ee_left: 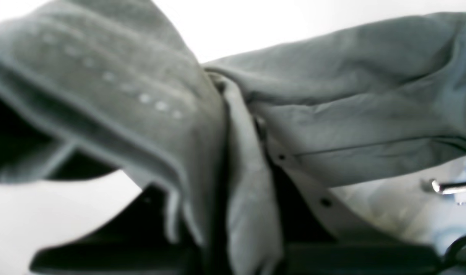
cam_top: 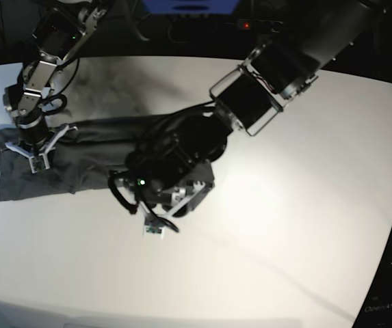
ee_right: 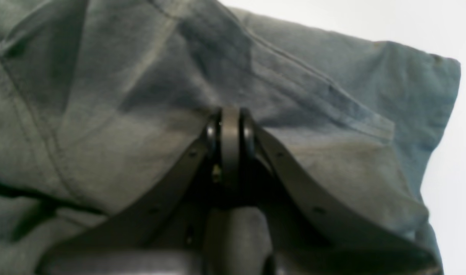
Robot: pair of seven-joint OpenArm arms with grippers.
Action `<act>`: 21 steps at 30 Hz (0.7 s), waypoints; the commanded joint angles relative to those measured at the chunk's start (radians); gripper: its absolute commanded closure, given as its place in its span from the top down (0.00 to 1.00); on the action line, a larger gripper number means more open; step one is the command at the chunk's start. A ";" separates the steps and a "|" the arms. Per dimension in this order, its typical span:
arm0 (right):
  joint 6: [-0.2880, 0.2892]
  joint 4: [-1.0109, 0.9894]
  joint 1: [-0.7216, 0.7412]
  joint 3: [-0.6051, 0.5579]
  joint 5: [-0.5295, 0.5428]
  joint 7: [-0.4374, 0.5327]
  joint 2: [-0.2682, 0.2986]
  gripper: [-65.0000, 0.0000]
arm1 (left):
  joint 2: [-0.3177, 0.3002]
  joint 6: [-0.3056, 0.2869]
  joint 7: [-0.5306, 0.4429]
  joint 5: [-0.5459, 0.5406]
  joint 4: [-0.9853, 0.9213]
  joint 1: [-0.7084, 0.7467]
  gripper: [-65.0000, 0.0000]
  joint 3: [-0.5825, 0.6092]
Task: Fold the T-shirt properly
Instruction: 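Fold the held strip end over the shirt toward the right gripper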
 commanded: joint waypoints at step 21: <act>0.030 -0.004 -0.008 -0.003 -0.042 -0.074 0.001 0.01 | 0.018 -0.123 -0.010 -0.133 -0.033 -0.061 0.05 0.132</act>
